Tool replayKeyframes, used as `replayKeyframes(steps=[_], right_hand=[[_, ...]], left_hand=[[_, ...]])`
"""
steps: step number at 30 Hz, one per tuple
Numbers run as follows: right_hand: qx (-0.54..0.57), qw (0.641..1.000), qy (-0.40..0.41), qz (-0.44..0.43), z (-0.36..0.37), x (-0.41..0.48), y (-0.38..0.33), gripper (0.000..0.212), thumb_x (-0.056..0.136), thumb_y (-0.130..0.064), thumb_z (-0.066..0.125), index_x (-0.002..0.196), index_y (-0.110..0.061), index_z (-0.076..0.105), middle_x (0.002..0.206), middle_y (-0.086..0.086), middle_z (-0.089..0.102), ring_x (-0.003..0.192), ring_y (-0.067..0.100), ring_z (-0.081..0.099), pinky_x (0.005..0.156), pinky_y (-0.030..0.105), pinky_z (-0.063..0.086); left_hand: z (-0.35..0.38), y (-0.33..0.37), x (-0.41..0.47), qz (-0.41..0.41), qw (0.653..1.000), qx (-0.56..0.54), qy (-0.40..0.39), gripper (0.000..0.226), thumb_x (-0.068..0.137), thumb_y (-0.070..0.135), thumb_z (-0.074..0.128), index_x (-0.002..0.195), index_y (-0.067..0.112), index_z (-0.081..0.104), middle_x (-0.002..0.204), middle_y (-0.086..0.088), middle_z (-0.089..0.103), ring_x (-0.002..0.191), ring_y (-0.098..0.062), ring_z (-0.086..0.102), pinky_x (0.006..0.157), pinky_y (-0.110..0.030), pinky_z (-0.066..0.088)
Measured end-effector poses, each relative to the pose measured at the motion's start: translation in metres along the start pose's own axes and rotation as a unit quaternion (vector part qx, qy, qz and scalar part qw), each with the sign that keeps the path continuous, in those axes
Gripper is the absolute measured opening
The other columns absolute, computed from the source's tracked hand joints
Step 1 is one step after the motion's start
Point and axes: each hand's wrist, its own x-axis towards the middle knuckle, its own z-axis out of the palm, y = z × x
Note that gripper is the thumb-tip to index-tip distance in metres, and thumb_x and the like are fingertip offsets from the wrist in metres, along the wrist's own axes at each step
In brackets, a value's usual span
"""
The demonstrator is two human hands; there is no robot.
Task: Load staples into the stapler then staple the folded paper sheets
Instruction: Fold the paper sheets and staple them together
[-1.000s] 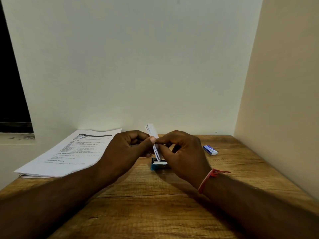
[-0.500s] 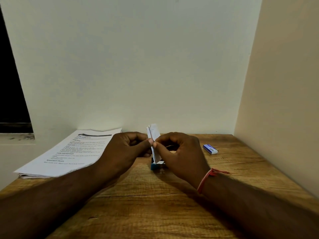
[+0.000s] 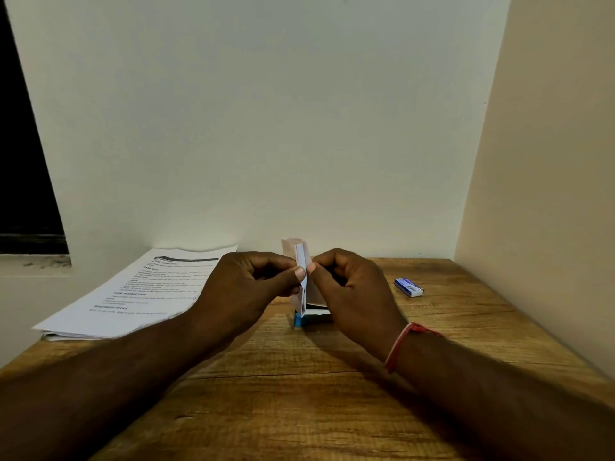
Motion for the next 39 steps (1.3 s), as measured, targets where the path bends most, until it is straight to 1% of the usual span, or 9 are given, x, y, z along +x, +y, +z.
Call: replayKeyframes(steps=[8, 17, 21, 25, 27, 29, 31, 36, 39], right_hand=[[0.009, 1.000, 0.003, -0.011, 0.001, -0.001, 0.000, 0.013, 0.106, -0.026, 0.072, 0.100, -0.023, 0.082, 0.089, -0.009, 0.082, 0.087, 0.001, 0.076, 0.069, 0.012, 0.058], [-0.033, 0.999, 0.008, -0.011, -0.001, 0.001, -0.002, 0.013, 0.105, -0.028, 0.074, 0.094, -0.025, 0.081, 0.083, -0.011, 0.077, 0.080, -0.005, 0.069, 0.063, 0.010, 0.051], [0.057, 0.997, 0.022, 0.036, -0.003, 0.003, 0.000, 0.013, 0.108, -0.024, 0.070, 0.100, -0.021, 0.080, 0.092, 0.001, 0.083, 0.085, 0.019, 0.079, 0.069, 0.036, 0.067], [0.219, 0.970, -0.004, 0.109, -0.008, 0.004, -0.005, 0.017, 0.112, -0.018, 0.064, 0.117, -0.006, 0.074, 0.100, 0.012, 0.085, 0.080, 0.020, 0.082, 0.057, 0.027, 0.063], [0.248, 0.960, -0.022, 0.130, -0.008, 0.003, -0.006, 0.019, 0.113, -0.021, 0.062, 0.120, -0.007, 0.073, 0.103, 0.012, 0.086, 0.081, 0.020, 0.082, 0.058, 0.027, 0.063], [0.266, 0.951, -0.036, 0.150, -0.008, 0.002, -0.006, 0.020, 0.113, -0.022, 0.062, 0.121, -0.006, 0.072, 0.105, 0.013, 0.086, 0.081, 0.021, 0.082, 0.060, 0.029, 0.064], [0.279, 0.945, -0.049, 0.164, -0.008, 0.002, -0.007, 0.021, 0.113, -0.021, 0.062, 0.120, -0.004, 0.072, 0.104, 0.016, 0.085, 0.081, 0.024, 0.082, 0.061, 0.031, 0.065], [0.281, 0.941, -0.036, 0.184, -0.014, 0.003, -0.010, 0.035, 0.112, -0.037, 0.060, 0.117, -0.008, 0.079, 0.097, 0.017, 0.083, 0.073, 0.025, 0.073, 0.055, 0.033, 0.055], [0.237, 0.956, -0.031, 0.169, -0.016, 0.007, -0.005, 0.033, 0.106, -0.038, 0.071, 0.111, -0.006, 0.078, 0.096, 0.017, 0.083, 0.069, 0.023, 0.069, 0.057, 0.034, 0.053]], left_hand=[[0.001, 0.000, 0.000, -0.012, 0.999, -0.039, 0.000, 0.009, 0.093, 0.027, 0.086, 0.099, 0.022, 0.090, 0.090, -0.005, 0.088, 0.088, -0.019, 0.085, 0.090, -0.036, 0.068], [0.000, -0.002, 0.001, 0.000, 1.000, -0.030, -0.008, 0.010, 0.095, 0.029, 0.084, 0.100, 0.021, 0.089, 0.093, -0.003, 0.088, 0.091, -0.019, 0.085, 0.092, -0.036, 0.066], [0.001, -0.007, 0.003, 0.028, 0.999, 0.001, 0.030, 0.004, 0.096, 0.024, 0.085, 0.100, 0.023, 0.086, 0.100, 0.003, 0.086, 0.096, -0.013, 0.082, 0.088, -0.027, 0.064], [-0.005, -0.012, 0.008, 0.016, 0.996, 0.056, 0.066, 0.016, 0.087, 0.032, 0.094, 0.096, 0.028, 0.081, 0.123, 0.017, 0.076, 0.108, -0.002, 0.076, 0.085, -0.016, 0.059], [-0.008, -0.012, 0.010, -0.023, 0.999, -0.014, 0.029, 0.017, 0.088, 0.028, 0.093, 0.097, 0.024, 0.079, 0.121, 0.014, 0.079, 0.107, -0.008, 0.080, 0.089, -0.027, 0.065], [-0.008, -0.010, 0.009, -0.050, 0.992, -0.117, -0.026, 0.018, 0.092, 0.014, 0.089, 0.105, 0.012, 0.076, 0.115, 0.000, 0.084, 0.105, -0.021, 0.084, 0.091, -0.042, 0.070], [-0.006, -0.009, 0.007, -0.046, 0.988, -0.142, -0.051, 0.022, 0.093, 0.005, 0.086, 0.112, 0.008, 0.076, 0.116, -0.009, 0.086, 0.105, -0.028, 0.085, 0.090, -0.046, 0.071], [-0.008, -0.010, 0.006, -0.009, 0.999, -0.028, -0.012, 0.027, 0.090, 0.009, 0.091, 0.113, 0.020, 0.082, 0.114, 0.000, 0.087, 0.099, -0.019, 0.086, 0.086, -0.038, 0.072], [-0.012, -0.011, 0.006, 0.012, 0.999, 0.038, -0.014, 0.030, 0.088, 0.014, 0.094, 0.110, 0.030, 0.082, 0.120, 0.005, 0.084, 0.096, -0.016, 0.086, 0.081, -0.039, 0.072]])
